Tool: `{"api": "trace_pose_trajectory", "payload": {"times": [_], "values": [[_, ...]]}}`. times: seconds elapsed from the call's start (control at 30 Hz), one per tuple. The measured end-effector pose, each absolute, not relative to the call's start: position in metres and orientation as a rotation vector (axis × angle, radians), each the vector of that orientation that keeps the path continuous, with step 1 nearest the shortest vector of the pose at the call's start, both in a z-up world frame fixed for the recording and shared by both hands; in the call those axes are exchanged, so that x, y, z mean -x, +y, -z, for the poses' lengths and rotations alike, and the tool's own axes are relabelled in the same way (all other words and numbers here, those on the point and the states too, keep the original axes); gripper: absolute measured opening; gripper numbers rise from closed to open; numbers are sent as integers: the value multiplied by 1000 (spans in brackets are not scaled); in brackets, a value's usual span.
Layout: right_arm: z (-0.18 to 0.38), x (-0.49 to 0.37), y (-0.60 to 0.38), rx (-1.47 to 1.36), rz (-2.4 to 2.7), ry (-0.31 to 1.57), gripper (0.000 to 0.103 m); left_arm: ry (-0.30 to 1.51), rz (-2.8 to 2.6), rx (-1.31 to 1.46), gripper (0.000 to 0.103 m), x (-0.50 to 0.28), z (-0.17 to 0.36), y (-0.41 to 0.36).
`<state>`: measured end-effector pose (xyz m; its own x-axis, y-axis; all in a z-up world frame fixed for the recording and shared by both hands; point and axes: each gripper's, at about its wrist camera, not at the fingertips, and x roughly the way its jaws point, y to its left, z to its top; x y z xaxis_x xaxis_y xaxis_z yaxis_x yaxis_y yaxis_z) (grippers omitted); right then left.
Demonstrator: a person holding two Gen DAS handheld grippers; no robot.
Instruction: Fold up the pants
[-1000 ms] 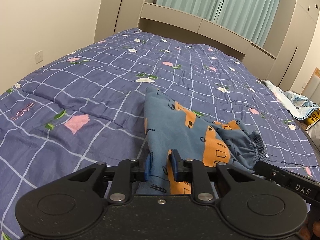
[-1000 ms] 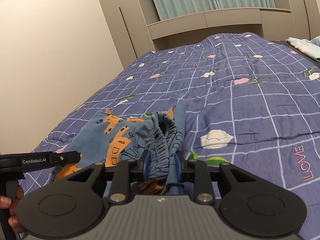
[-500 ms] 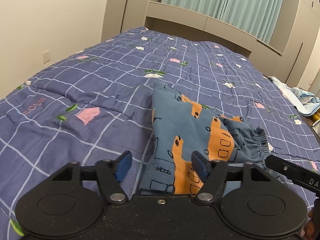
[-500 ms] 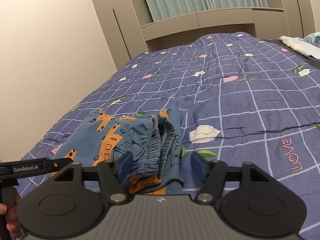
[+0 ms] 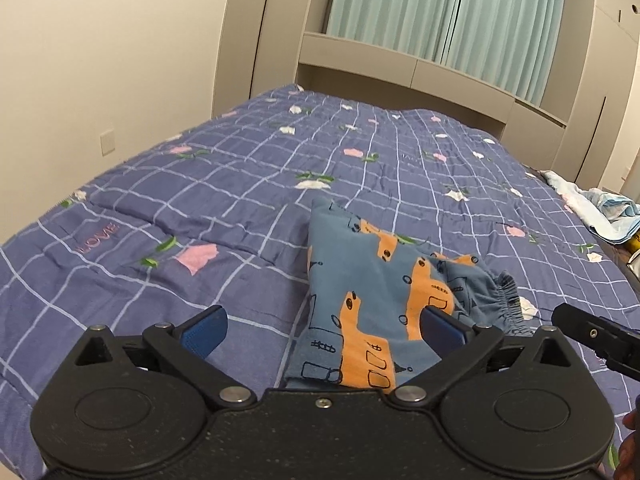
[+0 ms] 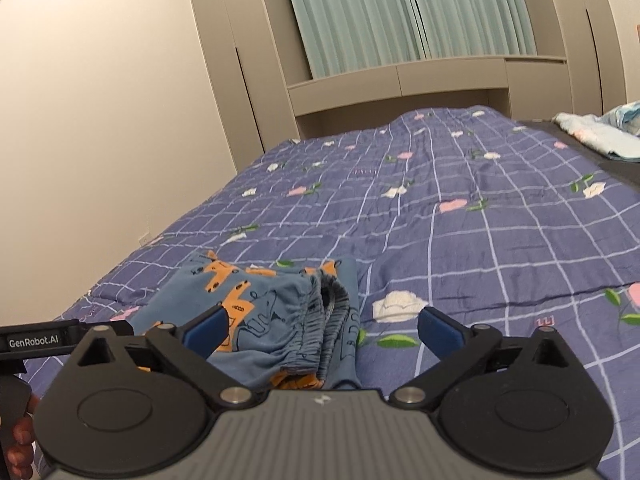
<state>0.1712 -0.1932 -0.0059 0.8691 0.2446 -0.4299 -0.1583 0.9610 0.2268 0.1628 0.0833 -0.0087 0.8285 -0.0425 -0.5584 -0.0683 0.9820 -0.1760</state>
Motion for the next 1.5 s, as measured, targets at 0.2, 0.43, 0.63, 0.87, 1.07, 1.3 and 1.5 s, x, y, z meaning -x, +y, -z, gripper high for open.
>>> {"api": "trace_pose_trajectory", "payload": {"times": [0.2, 0.43, 0.63, 0.87, 1.07, 1.3, 1.5], "values": [[-3, -152, -196, -158, -206, 424, 103, 537, -12, 157, 102, -139, -1, 75], [-9, -122, -199, -103, -206, 374, 103, 484, -7, 128, 102, -108, -6, 67], [-9, -92, -200, -69, -215, 339, 103, 443, -8, 124, 102, -78, -5, 60], [-5, -61, -202, -30, -219, 318, 103, 413, -21, 112, 102, -46, 1, 54], [1, -40, -211, -22, -210, 319, 103, 404, -8, 89, 102, -23, 9, 48], [7, -27, -215, -6, -209, 320, 103, 401, 5, 77, 102, -12, 11, 45], [7, -23, -217, -7, -207, 314, 103, 400, 5, 74, 102, -10, 11, 45]]}}
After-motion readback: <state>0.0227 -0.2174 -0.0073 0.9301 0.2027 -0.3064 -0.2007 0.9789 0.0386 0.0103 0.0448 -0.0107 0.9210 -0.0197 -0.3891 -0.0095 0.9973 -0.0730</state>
